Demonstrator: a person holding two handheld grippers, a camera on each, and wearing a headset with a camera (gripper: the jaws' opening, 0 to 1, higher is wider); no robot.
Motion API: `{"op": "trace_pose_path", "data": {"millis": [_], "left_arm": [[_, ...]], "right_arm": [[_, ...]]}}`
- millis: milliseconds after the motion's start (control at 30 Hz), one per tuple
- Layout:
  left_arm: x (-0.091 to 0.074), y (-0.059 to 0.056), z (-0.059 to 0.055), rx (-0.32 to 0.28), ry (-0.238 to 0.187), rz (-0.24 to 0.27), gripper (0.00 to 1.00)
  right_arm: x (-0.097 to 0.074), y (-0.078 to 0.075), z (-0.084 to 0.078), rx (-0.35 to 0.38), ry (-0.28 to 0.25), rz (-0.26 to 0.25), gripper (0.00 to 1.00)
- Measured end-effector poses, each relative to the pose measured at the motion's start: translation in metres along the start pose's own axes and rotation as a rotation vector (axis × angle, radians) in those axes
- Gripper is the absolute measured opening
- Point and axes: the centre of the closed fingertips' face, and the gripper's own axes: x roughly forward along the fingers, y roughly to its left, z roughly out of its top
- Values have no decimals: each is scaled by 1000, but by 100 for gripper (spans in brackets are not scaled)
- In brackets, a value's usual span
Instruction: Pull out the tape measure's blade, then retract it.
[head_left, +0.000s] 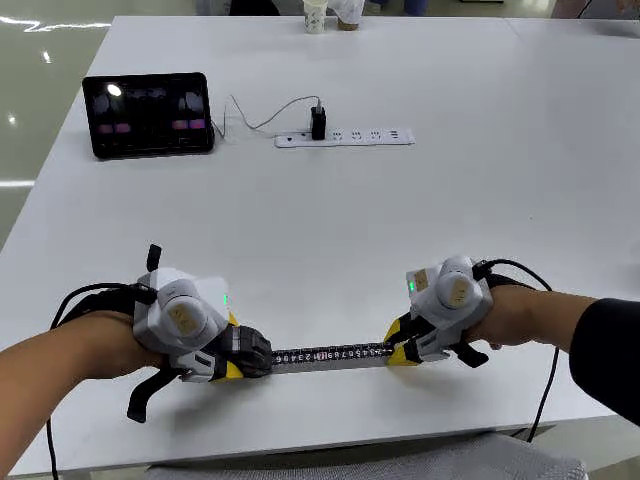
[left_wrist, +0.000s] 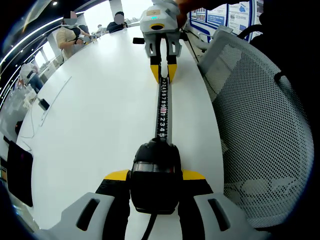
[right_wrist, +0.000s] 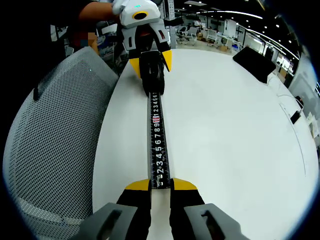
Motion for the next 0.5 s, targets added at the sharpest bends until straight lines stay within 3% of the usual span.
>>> {"op": "trace_pose_path", "data": {"millis": [500], "left_arm": [[1, 0, 0, -5, -1, 3, 31]], "right_arm": [[-6, -1, -9, 2, 12, -9, 9]]}}
